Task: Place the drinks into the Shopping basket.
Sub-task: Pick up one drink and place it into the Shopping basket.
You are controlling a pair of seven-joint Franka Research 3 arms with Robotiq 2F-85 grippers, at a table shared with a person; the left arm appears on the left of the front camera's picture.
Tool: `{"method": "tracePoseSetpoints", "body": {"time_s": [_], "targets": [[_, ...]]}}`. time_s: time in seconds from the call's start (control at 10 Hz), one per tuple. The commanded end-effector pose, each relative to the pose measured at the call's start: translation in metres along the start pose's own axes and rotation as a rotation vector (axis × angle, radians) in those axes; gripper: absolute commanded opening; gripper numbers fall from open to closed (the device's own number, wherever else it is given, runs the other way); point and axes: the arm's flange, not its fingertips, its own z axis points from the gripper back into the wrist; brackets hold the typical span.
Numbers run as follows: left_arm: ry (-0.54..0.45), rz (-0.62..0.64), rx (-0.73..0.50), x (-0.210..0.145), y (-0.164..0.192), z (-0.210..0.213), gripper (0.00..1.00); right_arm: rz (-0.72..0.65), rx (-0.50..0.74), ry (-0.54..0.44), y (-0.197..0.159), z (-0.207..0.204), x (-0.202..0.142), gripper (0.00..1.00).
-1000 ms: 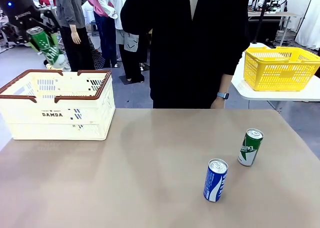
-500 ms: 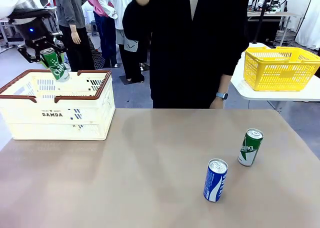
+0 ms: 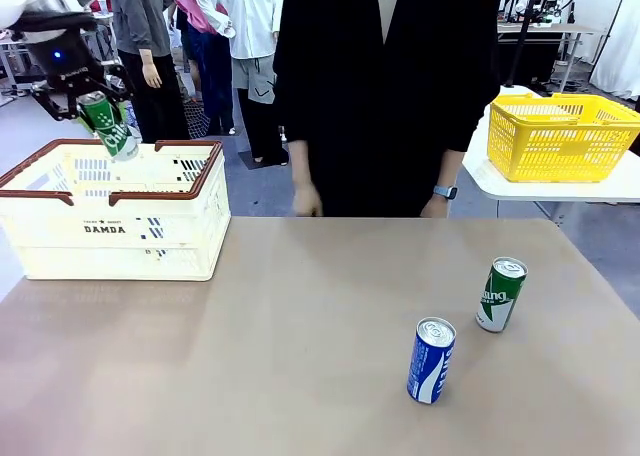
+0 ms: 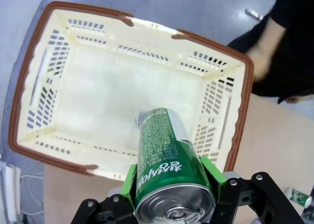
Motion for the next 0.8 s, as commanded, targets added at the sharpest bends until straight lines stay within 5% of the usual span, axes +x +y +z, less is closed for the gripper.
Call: {"method": "tracePoseSetpoints", "body": {"time_s": [0.0, 0.7], "targets": [[0.061, -0.034, -0.026, 0.037, 0.019, -0.007, 0.0, -0.008, 0.004, 0.004, 0.004, 0.0, -0.001, 1.0], [0.215, 0.044, 0.046, 0.059, 0.073, -0.143, 0.0, -0.008, 0.004, 0.004, 0.004, 0.0, -0.001, 1.0]]}}
